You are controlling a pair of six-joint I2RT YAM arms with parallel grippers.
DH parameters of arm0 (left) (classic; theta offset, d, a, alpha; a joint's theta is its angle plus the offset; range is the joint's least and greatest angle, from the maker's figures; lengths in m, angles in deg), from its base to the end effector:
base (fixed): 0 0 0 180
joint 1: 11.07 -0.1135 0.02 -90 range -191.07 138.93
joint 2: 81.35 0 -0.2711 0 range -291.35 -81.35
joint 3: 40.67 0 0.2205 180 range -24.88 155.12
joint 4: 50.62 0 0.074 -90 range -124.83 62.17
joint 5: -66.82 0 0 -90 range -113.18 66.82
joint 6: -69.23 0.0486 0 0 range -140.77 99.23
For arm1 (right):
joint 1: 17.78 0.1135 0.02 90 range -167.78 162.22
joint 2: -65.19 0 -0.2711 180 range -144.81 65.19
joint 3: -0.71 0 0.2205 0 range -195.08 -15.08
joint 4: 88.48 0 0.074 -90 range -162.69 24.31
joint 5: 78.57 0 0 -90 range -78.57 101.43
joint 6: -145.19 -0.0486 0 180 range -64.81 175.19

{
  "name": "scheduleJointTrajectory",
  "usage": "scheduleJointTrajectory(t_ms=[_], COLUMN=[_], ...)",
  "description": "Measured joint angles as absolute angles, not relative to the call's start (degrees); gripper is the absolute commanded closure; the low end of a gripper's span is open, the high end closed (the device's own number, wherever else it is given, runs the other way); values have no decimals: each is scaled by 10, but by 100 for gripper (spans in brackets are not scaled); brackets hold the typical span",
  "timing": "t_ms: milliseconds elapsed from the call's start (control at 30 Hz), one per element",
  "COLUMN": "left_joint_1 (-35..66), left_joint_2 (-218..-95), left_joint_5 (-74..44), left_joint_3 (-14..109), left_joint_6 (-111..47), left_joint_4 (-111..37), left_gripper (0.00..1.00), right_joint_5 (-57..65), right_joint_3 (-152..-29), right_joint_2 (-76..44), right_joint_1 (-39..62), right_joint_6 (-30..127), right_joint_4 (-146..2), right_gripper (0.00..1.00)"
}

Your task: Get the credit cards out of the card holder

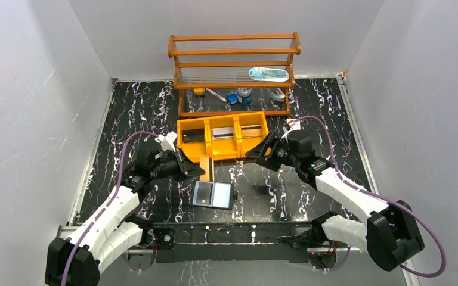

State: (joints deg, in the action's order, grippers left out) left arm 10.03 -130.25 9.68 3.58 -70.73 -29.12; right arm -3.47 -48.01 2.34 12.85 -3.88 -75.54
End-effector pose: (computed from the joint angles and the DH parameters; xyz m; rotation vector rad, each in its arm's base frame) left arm 0.1441 -0.0839 0.2493 -0.1561 2.2214 -1.3186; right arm 0.1811 0.1217 0.2459 0.3794 2.2327 1.1836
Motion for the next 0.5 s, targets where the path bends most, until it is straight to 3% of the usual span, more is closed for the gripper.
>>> scheduleJointTrajectory(t_ms=[500], left_joint_1=[100], left_joint_2=[-1331], left_joint_5=[229], left_joint_3=[1], left_joint_6=[-791], left_joint_4=[-504], left_gripper=[100], right_joint_5=[-216], right_joint_3=[-479], right_joint_2=[-36], right_joint_1=[133], right_joint_6=[-81], right_joint_4=[-926], right_gripper=[46])
